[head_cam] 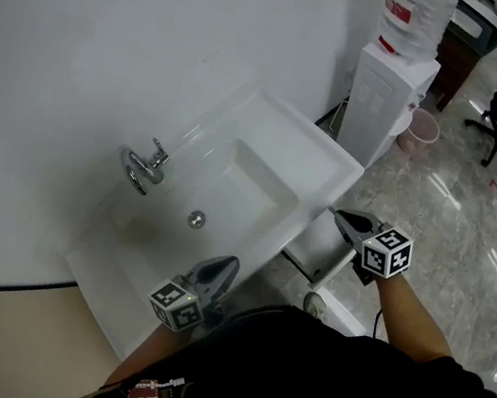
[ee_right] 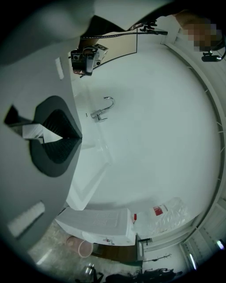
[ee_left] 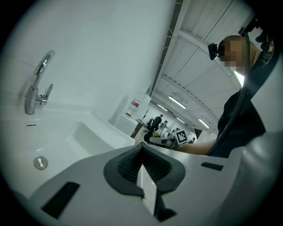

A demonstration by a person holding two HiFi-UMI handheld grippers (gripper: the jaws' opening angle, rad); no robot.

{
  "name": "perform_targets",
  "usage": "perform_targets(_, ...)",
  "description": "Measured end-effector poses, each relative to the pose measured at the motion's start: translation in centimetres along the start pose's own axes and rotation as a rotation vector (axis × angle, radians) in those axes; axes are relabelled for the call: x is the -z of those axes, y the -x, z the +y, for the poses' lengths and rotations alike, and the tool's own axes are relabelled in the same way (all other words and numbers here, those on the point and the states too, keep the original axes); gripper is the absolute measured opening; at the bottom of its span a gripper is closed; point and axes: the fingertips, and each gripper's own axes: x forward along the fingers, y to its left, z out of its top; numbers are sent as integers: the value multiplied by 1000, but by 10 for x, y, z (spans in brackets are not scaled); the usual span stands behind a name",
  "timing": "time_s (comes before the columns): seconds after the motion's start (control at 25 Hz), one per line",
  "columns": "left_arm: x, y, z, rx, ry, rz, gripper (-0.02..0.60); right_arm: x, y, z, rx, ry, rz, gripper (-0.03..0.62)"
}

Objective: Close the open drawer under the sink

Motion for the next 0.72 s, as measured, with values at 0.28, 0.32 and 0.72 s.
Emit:
perform_targets(0.28,49,-70,-25,77,-14,141,0,59,22,-36,31,-59,14,2)
perform_targets(0.32,55,-77,-27,85,-12,160,0,68,25,-41,39,-68,15,2)
perform_targets(0.72,112,-144,-42,142,-35,322,0,130,51,-102,122,-93,0,2)
